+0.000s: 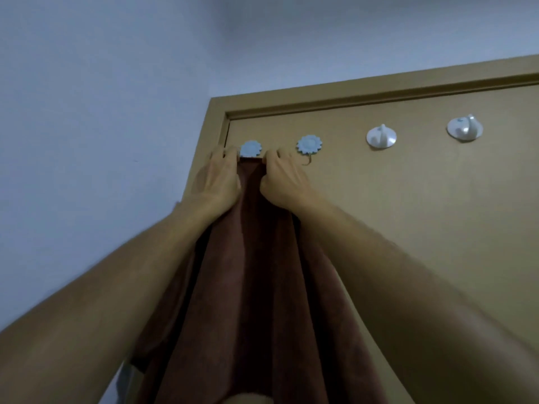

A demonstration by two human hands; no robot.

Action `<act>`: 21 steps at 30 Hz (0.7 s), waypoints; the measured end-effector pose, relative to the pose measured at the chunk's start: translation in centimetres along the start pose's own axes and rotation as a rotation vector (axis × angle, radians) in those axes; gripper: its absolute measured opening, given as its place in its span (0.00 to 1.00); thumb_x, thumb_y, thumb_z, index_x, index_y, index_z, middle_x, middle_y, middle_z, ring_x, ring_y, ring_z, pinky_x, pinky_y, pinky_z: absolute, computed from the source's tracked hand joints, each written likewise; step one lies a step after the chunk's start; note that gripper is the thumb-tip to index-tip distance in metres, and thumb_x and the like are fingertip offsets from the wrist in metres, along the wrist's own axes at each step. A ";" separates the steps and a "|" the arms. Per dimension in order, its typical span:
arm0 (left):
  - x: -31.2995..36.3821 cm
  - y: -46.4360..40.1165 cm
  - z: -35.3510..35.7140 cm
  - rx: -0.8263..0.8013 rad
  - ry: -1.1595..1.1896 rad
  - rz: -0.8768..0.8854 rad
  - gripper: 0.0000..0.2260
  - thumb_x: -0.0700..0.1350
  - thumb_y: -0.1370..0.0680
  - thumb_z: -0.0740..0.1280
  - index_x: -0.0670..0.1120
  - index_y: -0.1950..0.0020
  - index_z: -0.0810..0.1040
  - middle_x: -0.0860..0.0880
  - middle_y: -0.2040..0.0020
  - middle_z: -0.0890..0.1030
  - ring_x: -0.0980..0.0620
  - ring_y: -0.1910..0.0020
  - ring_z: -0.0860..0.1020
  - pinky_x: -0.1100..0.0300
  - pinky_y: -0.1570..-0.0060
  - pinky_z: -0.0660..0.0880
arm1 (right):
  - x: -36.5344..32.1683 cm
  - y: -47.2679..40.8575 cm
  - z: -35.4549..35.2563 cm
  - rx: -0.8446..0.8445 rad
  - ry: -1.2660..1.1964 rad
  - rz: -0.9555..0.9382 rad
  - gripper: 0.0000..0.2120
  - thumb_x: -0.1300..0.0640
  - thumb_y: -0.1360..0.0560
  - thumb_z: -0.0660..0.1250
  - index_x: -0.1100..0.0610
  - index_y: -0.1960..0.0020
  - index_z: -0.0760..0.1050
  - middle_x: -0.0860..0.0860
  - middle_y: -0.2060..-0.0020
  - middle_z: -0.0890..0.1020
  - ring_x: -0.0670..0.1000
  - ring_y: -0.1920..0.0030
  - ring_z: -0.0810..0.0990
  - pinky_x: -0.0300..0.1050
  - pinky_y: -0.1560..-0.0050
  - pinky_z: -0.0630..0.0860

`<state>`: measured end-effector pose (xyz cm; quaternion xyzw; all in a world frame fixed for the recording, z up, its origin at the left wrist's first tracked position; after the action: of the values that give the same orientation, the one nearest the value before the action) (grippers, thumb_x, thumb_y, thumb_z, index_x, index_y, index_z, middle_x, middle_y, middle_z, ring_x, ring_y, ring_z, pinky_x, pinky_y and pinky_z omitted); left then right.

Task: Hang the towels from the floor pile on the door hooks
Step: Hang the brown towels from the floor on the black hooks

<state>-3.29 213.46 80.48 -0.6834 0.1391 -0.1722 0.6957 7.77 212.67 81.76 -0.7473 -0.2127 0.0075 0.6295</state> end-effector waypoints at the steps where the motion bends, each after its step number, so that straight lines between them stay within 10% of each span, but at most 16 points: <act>1: -0.7 -0.5 0.5 -0.001 0.009 -0.005 0.14 0.34 0.24 0.56 0.39 0.38 0.69 0.38 0.38 0.70 0.39 0.42 0.71 0.48 0.46 0.70 | -0.2 -0.6 0.6 0.019 0.029 -0.017 0.13 0.65 0.28 0.58 0.65 0.44 0.69 0.61 0.43 0.72 0.60 0.43 0.71 0.44 0.53 0.63; 21: -2.3 -1.9 4.4 0.006 0.202 -0.018 0.06 0.47 0.20 0.58 0.46 0.55 0.67 0.47 0.57 0.74 0.47 0.59 0.71 0.55 0.59 0.66 | -0.1 -2.2 3.3 0.322 0.188 -0.170 0.08 0.60 0.23 0.58 0.61 0.50 0.75 0.57 0.47 0.75 0.54 0.48 0.73 0.45 0.49 0.68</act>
<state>-3.54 218.39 82.38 -0.6618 0.2020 -0.2467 0.6785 6.07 216.03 83.13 -0.6138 -0.2114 -0.0814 0.7562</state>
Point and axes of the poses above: each hand's wrist, its own y-axis away from the middle knuckle, its own z-axis out of the palm, x = y × z, the point moved 7 cm from there along -y, towards the middle knuckle
